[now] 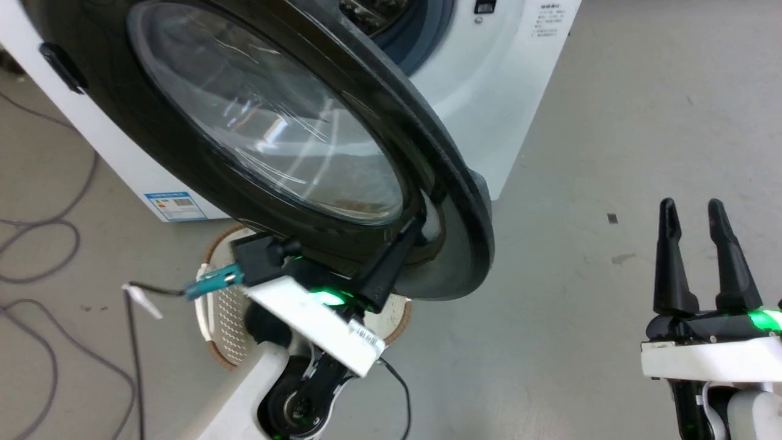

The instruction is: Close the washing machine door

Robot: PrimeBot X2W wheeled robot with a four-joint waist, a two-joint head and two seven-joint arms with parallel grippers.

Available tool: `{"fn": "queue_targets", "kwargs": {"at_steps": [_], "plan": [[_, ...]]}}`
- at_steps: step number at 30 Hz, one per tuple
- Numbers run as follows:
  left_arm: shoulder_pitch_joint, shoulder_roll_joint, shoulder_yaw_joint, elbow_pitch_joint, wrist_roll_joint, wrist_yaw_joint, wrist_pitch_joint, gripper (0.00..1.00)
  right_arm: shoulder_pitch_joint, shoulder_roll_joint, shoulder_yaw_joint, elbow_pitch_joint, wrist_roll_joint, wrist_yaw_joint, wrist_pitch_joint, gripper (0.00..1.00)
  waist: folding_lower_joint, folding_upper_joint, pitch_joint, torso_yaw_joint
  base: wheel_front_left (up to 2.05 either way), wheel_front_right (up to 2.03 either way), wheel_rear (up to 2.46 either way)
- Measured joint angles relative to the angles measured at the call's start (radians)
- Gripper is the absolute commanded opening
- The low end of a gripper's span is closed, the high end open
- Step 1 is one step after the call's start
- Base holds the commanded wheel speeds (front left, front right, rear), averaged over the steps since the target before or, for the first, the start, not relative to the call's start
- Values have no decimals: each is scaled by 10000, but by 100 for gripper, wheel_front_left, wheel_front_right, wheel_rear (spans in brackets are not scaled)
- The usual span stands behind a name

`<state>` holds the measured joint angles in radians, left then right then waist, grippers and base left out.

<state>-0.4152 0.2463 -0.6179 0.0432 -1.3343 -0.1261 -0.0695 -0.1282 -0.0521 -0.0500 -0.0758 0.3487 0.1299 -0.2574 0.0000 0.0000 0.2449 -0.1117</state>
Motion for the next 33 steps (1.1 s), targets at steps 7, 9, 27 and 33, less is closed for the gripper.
{"fn": "queue_targets", "kwargs": {"at_steps": [7, 9, 27, 33], "plan": [[-250, 1478, -144, 424, 3860, 376, -1802, 0, 241, 2, -288, -6, -105, 0, 0, 100, 0, 0, -512, 439, 0, 0, 0], [-243, 1358, 600, 418, 4951, 1093, -1868, 60, 257, 2, -326, -52, -151, 0, 0, 100, 0, 0, -631, 568, 0, 0, 0], [3514, 90, 5417, -909, 11028, 3939, -1881, 100, -225, 6, 121, -1528, -591, 0, 0, 100, 0, 0, -1322, 1298, 0, 0, 0], [3925, -341, 5497, -723, 11513, 3682, -1879, 100, -898, 0, 1275, -2479, -347, 0, -2, 5, -1, 0, -1339, 1528, 0, 0, 0]]}}
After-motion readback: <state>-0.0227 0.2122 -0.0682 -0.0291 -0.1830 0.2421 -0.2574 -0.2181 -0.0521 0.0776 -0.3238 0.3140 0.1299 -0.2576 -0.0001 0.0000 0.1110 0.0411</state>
